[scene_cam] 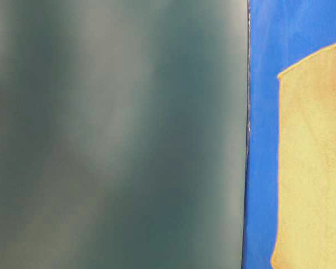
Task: Fold the orange towel.
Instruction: 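Move both grippers to the far corners of the orange towel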
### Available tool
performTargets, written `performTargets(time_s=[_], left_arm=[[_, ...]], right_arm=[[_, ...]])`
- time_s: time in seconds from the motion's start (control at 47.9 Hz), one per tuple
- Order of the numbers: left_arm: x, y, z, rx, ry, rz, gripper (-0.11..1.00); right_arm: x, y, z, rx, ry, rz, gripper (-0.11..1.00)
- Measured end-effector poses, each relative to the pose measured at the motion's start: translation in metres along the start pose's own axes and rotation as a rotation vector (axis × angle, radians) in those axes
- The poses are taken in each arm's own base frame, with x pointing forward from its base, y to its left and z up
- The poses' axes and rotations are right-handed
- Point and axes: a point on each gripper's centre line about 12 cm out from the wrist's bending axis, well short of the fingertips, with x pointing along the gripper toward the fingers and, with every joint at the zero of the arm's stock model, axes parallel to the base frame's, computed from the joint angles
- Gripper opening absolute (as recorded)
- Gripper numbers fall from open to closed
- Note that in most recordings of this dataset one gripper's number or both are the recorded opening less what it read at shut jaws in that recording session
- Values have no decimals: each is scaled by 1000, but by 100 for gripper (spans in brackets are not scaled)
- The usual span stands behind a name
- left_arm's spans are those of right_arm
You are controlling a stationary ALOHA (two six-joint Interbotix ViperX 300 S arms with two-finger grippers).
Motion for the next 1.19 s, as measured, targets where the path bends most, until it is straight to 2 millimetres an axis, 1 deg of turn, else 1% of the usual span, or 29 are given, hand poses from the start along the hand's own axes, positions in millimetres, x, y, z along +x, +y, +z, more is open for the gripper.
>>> performTargets(time_s=[0.146,0.272,0.376,0.543,0.669,0.731,0.773,0.815,0.919,0.982,1.003,1.045,1.087,1.128,1.191], left_arm=[[0,1,-4,-28,37,6,0],[0,2,-6,-22,49,11,0],[0,9,-10,-28,78,47,0],[2,26,-20,-45,141,132,0],[5,41,-30,-55,192,204,1],[7,47,-38,-60,226,231,4],[9,52,-44,-65,251,251,10],[11,57,-50,-71,279,273,18],[15,74,-69,-90,354,341,50],[16,84,-81,-102,391,380,69],[17,87,-85,-106,402,391,74],[17,94,-91,-112,418,416,84],[18,101,-99,-119,434,443,90],[18,108,-107,-125,450,466,91],[19,119,-124,-142,493,501,90]], right_arm=[[2,-1,1,0,6,-3,0],[5,-7,-1,2,34,-37,0],[10,-16,-3,18,67,-77,0],[26,-40,-14,48,144,-183,0],[36,-61,-28,79,213,-263,0],[42,-74,-38,102,253,-311,1],[45,-82,-44,114,279,-337,2],[49,-90,-52,123,308,-362,10],[60,-107,-66,141,368,-408,40],[70,-119,-77,152,407,-434,58],[73,-123,-81,156,422,-442,62],[78,-130,-88,163,445,-455,63],[83,-135,-97,169,473,-464,62],[86,-141,-107,176,503,-475,60],[92,-151,-123,190,547,-494,58]])
